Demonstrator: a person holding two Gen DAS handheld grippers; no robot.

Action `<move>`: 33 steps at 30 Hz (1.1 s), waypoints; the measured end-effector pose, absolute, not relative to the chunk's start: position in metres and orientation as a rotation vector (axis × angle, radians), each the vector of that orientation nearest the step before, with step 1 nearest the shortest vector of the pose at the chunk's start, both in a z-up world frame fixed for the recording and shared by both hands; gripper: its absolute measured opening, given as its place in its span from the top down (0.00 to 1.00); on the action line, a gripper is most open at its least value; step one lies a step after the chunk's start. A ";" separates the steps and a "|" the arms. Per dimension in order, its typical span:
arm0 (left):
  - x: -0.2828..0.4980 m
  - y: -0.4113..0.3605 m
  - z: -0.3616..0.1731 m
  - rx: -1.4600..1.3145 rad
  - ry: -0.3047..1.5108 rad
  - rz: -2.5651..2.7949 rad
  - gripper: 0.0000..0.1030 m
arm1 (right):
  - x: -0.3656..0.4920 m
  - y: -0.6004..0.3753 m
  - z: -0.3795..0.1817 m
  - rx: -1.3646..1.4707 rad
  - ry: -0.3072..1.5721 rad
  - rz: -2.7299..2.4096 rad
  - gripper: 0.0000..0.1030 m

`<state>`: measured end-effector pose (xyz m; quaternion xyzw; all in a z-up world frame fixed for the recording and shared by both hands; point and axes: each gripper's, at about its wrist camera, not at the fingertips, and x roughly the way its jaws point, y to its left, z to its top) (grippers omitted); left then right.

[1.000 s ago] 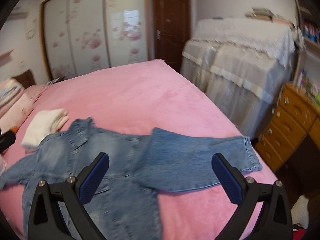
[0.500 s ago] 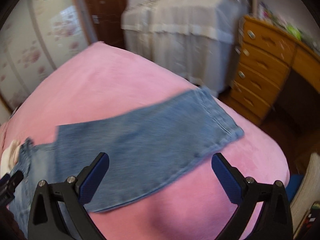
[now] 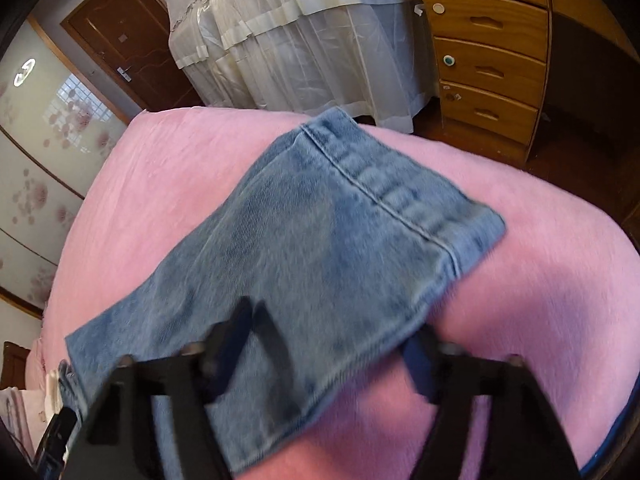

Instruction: Fold large clothes

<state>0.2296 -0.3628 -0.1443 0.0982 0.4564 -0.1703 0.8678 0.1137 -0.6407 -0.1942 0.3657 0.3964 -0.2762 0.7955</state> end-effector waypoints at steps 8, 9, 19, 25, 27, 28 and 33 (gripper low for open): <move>0.217 -0.340 -0.126 0.209 0.955 -0.355 0.32 | 0.119 -0.584 -0.124 0.518 0.690 -0.533 0.92; 0.217 -0.333 -0.123 0.210 0.957 -0.343 0.32 | 0.121 -0.564 -0.107 0.468 0.655 -0.490 0.92; 0.210 -0.182 -0.104 0.060 0.964 -0.218 0.32 | 0.153 -0.346 -0.068 0.100 0.625 -0.031 0.88; 0.205 -0.107 -0.150 -0.090 1.111 -0.279 0.32 | 0.144 -0.256 -0.163 -0.088 0.890 0.081 0.29; 0.202 -0.097 -0.165 -0.137 1.152 -0.338 0.32 | 0.124 -0.254 -0.173 -0.075 0.893 0.079 0.29; 0.201 -0.097 -0.171 -0.156 1.166 -0.371 0.32 | 0.114 -0.258 -0.173 -0.051 0.889 0.079 0.29; 0.202 -0.109 -0.193 -0.294 1.198 -0.522 0.34 | 0.072 -0.288 -0.177 0.064 0.885 0.035 0.29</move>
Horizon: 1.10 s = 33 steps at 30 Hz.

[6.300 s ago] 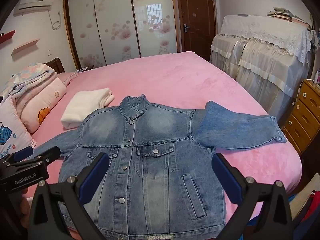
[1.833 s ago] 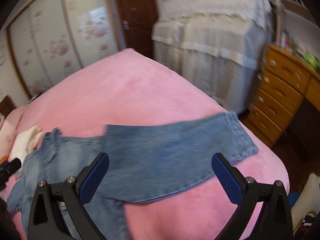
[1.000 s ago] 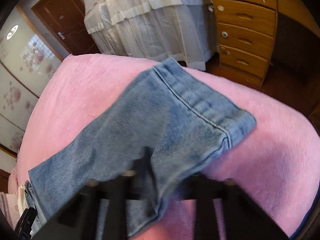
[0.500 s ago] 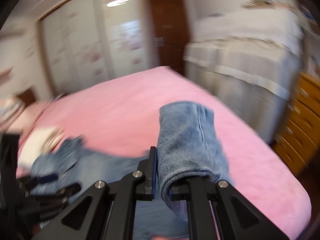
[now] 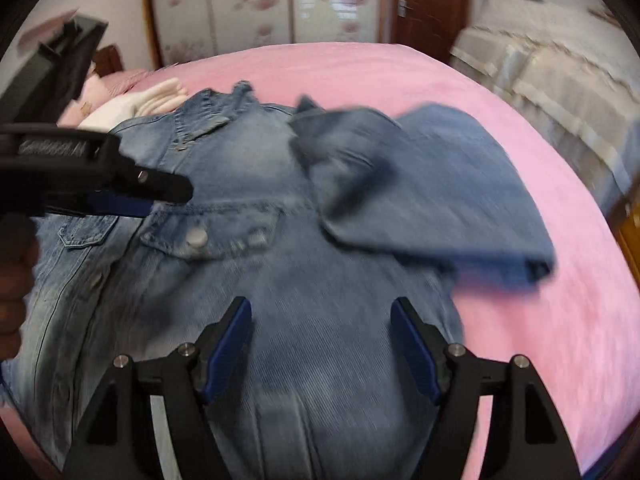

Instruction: Fold large clothes

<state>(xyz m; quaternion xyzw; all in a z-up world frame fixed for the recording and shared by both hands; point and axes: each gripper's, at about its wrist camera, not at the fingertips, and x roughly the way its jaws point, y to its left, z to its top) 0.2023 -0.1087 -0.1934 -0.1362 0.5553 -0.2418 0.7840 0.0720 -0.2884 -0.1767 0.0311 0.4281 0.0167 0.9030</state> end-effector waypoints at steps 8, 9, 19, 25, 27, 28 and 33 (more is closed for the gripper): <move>0.221 -0.169 -0.188 -0.352 1.214 -0.617 0.35 | 0.059 -0.316 -0.196 0.201 0.899 -0.012 0.29; 0.224 -0.184 -0.183 -0.309 1.220 -0.607 0.34 | 0.059 -0.315 -0.197 0.193 0.898 -0.018 0.29; 0.256 -0.285 -0.176 0.099 1.278 -0.340 0.26 | 0.047 -0.313 -0.209 0.199 0.873 -0.022 0.29; 0.282 -0.262 -0.172 -0.020 1.305 -0.333 0.88 | 0.044 -0.316 -0.210 0.206 0.873 -0.017 0.29; 0.285 -0.250 -0.148 -0.012 1.236 -0.347 0.89 | 0.045 -0.317 -0.209 0.205 0.882 -0.016 0.29; 0.285 -0.242 -0.133 -0.017 1.194 -0.355 0.89 | 0.047 -0.317 -0.207 0.208 0.890 -0.015 0.29; 0.275 -0.166 -0.056 -0.135 0.949 -0.378 0.89 | 0.048 -0.325 -0.193 0.263 0.912 -0.004 0.29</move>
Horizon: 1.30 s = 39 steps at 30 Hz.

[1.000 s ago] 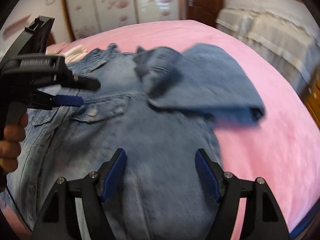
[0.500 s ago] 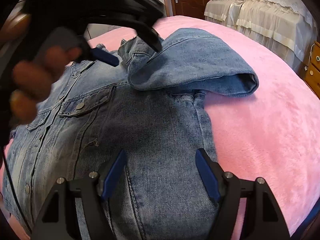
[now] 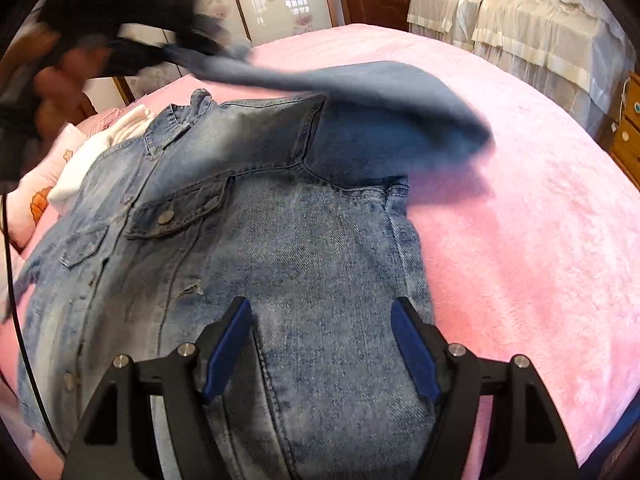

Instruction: Fold large clothes

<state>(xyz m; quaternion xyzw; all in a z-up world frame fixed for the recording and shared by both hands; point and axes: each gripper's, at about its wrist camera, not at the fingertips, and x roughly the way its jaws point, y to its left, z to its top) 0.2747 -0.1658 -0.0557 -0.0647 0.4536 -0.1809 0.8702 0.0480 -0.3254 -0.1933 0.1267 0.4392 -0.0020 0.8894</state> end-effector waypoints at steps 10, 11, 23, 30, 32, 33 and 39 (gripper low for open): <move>0.248 0.031 -0.171 -0.253 1.137 -0.068 0.61 | 0.044 -0.316 -0.187 0.220 0.955 0.000 0.29; 0.246 0.046 -0.187 -0.308 1.182 -0.058 0.61 | 0.046 -0.314 -0.185 0.221 0.958 0.005 0.29; 0.238 0.095 -0.190 -0.612 1.092 -0.241 0.83 | 0.066 -0.286 -0.162 0.183 0.946 0.035 0.29; 0.226 0.099 -0.206 -0.554 1.151 -0.218 0.71 | 0.073 -0.278 -0.163 0.143 0.956 0.028 0.29; 0.226 0.106 -0.188 -0.572 1.143 -0.264 0.52 | 0.076 -0.277 -0.160 0.134 0.947 0.030 0.29; 0.229 0.107 -0.183 -0.575 1.126 -0.283 0.47 | 0.077 -0.277 -0.158 0.128 0.940 0.027 0.29; 0.274 0.110 -0.162 -0.606 1.106 -0.304 0.47 | 0.095 -0.278 -0.151 0.133 0.912 0.015 0.29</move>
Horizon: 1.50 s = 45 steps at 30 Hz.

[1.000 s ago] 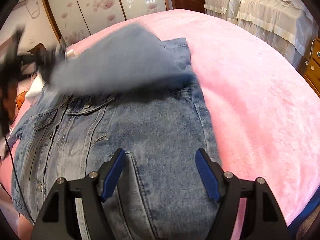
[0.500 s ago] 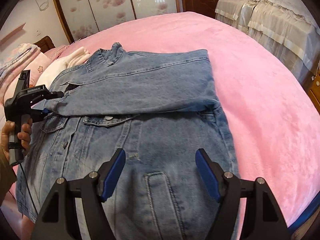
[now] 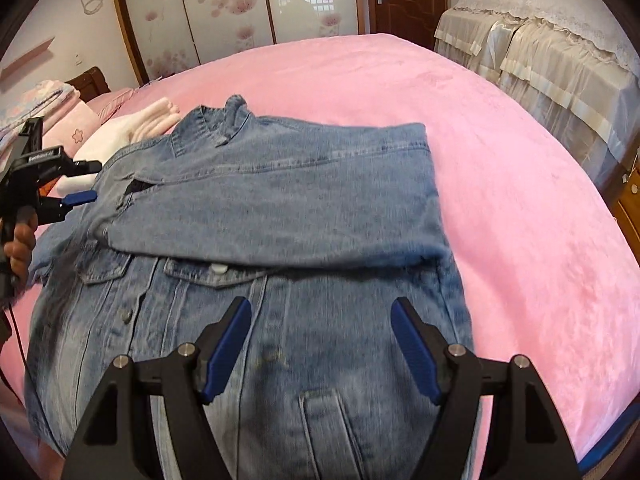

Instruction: Fold large clothes

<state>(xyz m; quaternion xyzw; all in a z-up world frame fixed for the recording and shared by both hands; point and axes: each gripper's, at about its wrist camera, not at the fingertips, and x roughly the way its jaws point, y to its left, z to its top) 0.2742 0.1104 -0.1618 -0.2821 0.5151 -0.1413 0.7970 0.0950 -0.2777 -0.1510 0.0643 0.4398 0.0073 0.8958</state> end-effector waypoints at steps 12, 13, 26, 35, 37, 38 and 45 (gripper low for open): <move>0.300 0.075 -0.176 -0.463 1.069 -0.263 0.93 | 0.130 -0.303 -0.135 0.165 0.871 -0.025 0.29; 0.295 0.069 -0.176 -0.423 1.057 -0.253 0.93 | 0.133 -0.308 -0.134 0.162 0.866 -0.039 0.29; 0.301 0.067 -0.213 -0.428 1.160 -0.170 0.87 | 0.274 -0.366 -0.178 0.094 0.999 -0.171 0.29; 0.301 0.063 -0.192 -0.335 1.189 -0.110 0.68 | 0.258 -0.411 -0.173 0.209 1.005 -0.258 0.40; 0.287 0.052 -0.170 -0.208 1.122 -0.064 0.55 | 0.239 -0.402 -0.160 0.205 0.971 -0.213 0.40; 0.280 0.046 -0.161 -0.171 1.089 -0.068 0.48 | 0.232 -0.394 -0.155 0.202 0.961 -0.187 0.40; 0.234 -0.010 -0.149 -0.052 0.977 -0.116 0.42 | 0.197 -0.284 -0.145 0.175 0.920 0.099 0.40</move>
